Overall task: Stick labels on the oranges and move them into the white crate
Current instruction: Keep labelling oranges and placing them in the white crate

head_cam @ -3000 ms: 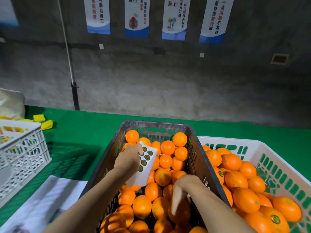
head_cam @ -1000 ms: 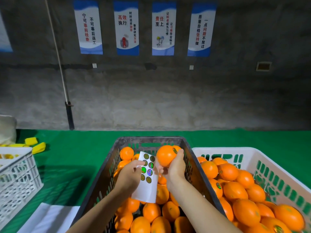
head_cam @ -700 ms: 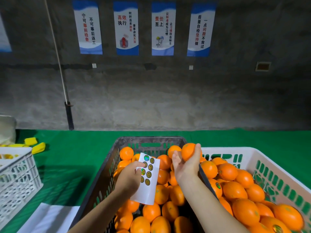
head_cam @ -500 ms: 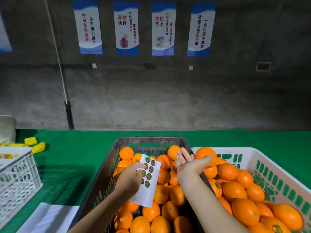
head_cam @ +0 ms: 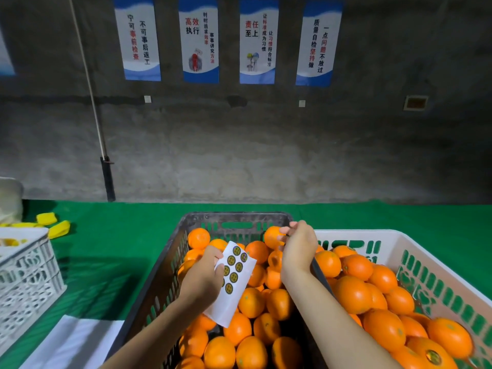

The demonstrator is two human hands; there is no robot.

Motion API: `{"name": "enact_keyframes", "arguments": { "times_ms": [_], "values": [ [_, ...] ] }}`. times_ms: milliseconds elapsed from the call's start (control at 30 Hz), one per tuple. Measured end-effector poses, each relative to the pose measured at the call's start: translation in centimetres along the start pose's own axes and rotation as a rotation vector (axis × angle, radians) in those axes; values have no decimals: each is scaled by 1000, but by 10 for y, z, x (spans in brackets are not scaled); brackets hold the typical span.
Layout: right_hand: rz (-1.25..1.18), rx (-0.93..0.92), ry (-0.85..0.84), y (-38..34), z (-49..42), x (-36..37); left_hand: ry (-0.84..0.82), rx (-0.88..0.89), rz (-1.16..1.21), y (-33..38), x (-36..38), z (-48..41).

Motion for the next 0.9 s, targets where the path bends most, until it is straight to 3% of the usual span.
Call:
{"name": "enact_keyframes", "arguments": {
  "times_ms": [200, 333, 500, 567, 700, 767, 900],
  "values": [
    [825, -444, -457, -37, -13, 22, 118, 77, 126, 36, -22, -2],
    [1175, -651, -399, -59, -43, -11, 174, 65, 211, 77, -7, -31],
    [1640, -512, -491, -51, -86, -93, -95, -3, 624, 152, 76, -56],
    [1722, -371, -627, -34, -95, -127, -132, 2, 632, 177, 106, -58],
    [1681, 8, -860, 11, -96, -175, -252, 217, 188, 223, 164, -54],
    [1585, 50, -858, 26, -93, -185, -315, 336, 40, 239, 188, -55],
    [1407, 41, -828, 29, -85, -194, -414, 320, -212, 234, 230, -71]
  ]
}}
Point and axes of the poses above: each hand's wrist, its own z-axis away from the middle knuckle, its own x-axis out of the palm, y = z × x, the point moved 8 cm from there along -z, towards the middle knuckle, and after that the axes turned 3 degrees about z, right-handed, at the moved point
